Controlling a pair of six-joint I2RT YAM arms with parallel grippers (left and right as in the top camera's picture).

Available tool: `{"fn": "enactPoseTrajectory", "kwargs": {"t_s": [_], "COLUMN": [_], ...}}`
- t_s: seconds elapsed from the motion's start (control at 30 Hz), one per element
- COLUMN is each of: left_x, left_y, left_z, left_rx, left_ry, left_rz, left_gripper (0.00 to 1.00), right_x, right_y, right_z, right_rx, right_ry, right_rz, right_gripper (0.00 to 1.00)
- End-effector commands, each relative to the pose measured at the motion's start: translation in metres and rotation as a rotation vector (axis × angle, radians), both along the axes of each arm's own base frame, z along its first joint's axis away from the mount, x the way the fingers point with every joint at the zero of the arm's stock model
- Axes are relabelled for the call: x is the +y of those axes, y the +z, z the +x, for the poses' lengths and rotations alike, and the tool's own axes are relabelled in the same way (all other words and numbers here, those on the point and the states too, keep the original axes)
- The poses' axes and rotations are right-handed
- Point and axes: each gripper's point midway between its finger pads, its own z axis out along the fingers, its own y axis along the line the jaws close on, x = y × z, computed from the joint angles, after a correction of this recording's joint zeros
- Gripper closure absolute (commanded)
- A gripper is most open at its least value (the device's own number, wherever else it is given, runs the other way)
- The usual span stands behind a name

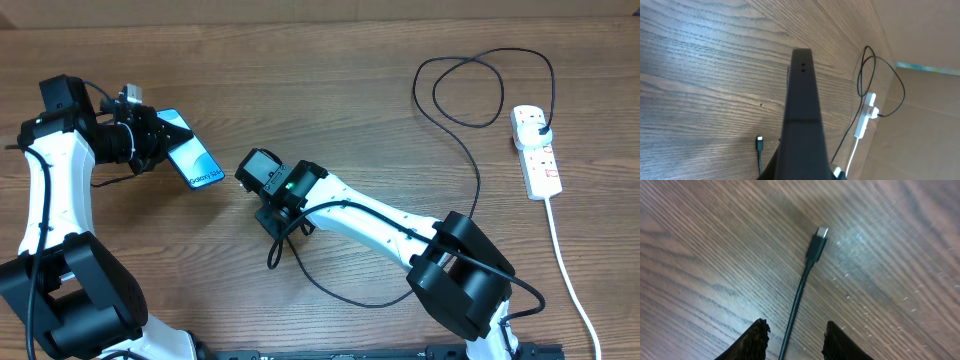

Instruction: Plug charger to phone and switch on socket

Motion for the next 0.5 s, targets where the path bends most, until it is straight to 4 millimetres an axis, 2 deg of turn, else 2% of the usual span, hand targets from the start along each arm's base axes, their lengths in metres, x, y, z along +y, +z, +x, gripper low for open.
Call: {"fn": "enactPoseTrajectory", "kwargs": {"t_s": [0.0,0.03,0.23,0.33,0.47], "left_x": [-0.001,-0.001,0.002,0.002,0.003], "left_y": [0.014,0.014,0.011,0.011,0.011], "left_z": [0.001,0.002,0.002,0.002,0.002], "left_rx": [-0.052,-0.057,-0.052,-0.051,-0.052], "left_ry": [-0.018,-0.018,-0.012,-0.011,-0.011], "left_rz": [0.019,0.021,0.042,0.045,0.046], "left_gripper": [0.96,0.96,0.96,0.96,0.96], "right_x": [-0.005,-0.007,-0.020,-0.041,-0.062], "right_y": [-0.016,-0.024,-0.036,-0.055,-0.057], "right_z": [0.000,-0.001,-0.012,-0.027,-0.036], "right_rx": [0.011,0.024,0.064,0.121,0.177], "right_ry": [0.002,0.003,0.007,0.001,-0.063], "right_rz": [-0.060,-0.078,-0.132,-0.208,-0.273], "right_gripper": [0.64,0.64,0.64,0.64,0.60]}}
